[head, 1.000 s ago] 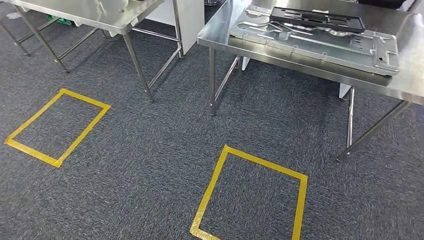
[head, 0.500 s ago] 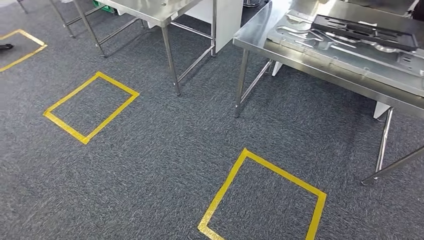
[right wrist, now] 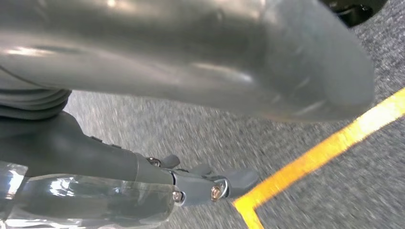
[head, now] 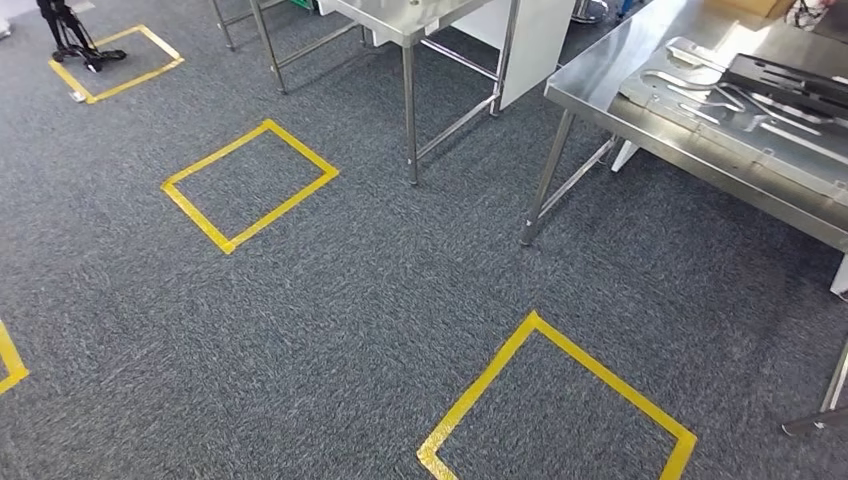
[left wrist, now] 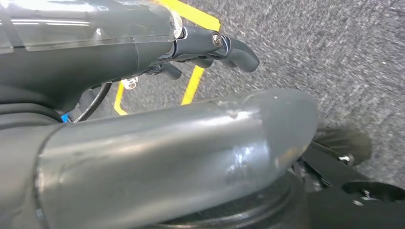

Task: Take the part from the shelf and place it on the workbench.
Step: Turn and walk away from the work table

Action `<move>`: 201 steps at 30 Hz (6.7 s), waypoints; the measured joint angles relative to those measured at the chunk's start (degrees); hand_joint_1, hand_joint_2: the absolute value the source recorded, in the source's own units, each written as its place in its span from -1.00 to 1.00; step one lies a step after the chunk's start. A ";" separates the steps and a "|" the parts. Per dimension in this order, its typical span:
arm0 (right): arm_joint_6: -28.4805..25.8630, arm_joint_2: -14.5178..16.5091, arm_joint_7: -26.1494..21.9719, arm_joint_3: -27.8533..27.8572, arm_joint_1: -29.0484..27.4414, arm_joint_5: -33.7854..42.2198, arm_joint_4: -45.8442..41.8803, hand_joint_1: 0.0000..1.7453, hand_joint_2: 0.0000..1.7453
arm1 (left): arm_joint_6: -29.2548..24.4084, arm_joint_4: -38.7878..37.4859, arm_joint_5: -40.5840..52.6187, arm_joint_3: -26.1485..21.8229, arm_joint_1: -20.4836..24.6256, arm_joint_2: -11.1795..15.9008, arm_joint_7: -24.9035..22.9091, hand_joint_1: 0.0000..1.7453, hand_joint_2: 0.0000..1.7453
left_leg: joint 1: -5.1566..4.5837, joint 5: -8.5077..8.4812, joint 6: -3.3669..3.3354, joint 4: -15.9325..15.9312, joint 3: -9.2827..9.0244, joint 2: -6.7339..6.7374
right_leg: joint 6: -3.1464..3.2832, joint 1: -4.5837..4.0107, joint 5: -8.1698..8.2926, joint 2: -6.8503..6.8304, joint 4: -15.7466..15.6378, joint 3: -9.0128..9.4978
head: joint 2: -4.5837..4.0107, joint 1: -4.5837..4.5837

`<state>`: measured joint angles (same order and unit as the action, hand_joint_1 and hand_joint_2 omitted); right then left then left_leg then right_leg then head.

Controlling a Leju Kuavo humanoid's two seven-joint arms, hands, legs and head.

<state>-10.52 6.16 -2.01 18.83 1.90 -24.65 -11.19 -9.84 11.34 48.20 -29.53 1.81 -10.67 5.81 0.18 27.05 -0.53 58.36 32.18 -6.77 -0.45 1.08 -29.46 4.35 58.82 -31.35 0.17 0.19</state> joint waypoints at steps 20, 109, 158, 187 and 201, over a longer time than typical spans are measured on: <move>1.63 -1.98 1.78 0.22 0.34 -3.88 0.01 -1.00 -1.00 | -2.02 0.00 -1.73 -2.55 0.38 1.08 5.20 -1.00 -1.00 | 0.17 -0.36 -1.09 -0.84 -0.49 7.32 | -1.17 0.04 -4.97 -6.39 5.43 -0.95 | -0.01 -0.19; 11.98 1.53 4.77 -6.19 0.88 -16.51 0.42 -1.00 -1.00 | -3.90 0.00 -0.73 -10.62 1.03 2.39 14.56 -1.00 -1.00 | 0.16 -0.10 1.25 -0.19 -0.54 10.27 | 2.23 -1.92 0.59 -10.50 -1.14 1.32 | 0.00 0.24; 15.12 1.40 5.20 -7.79 0.84 -20.00 0.50 -1.00 -1.00 | -3.78 0.00 3.72 -10.56 0.61 2.89 11.10 -1.00 -1.00 | 0.78 -1.73 1.74 -0.41 0.57 -0.03 | 1.29 -0.39 1.11 -1.62 -0.21 0.52 | 0.00 0.25; 15.81 1.53 5.03 -7.76 0.80 -20.81 0.48 -1.00 -1.00 | -3.61 0.00 4.76 -10.58 1.02 2.75 9.97 -1.00 -1.00 | 0.59 -1.47 0.98 0.07 0.49 -0.05 | 0.07 -0.12 1.18 -0.30 0.48 -0.35 | 0.00 -0.21; 15.10 1.69 4.64 -7.70 0.53 -20.36 0.48 -1.00 -1.00 | -3.14 0.00 5.08 -10.58 0.82 2.66 10.05 -1.00 -1.00 | -0.11 -0.25 0.73 0.61 -0.59 7.89 | 1.33 -1.11 0.88 -9.16 0.08 0.24 | -0.01 -0.90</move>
<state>4.58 7.86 2.62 11.13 2.43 -45.01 -10.71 -12.98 11.34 53.28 -40.11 2.63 -8.01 15.86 0.06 26.80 0.21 58.97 31.59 1.12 0.88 -0.03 -28.58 -4.81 58.90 -31.11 0.17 -0.71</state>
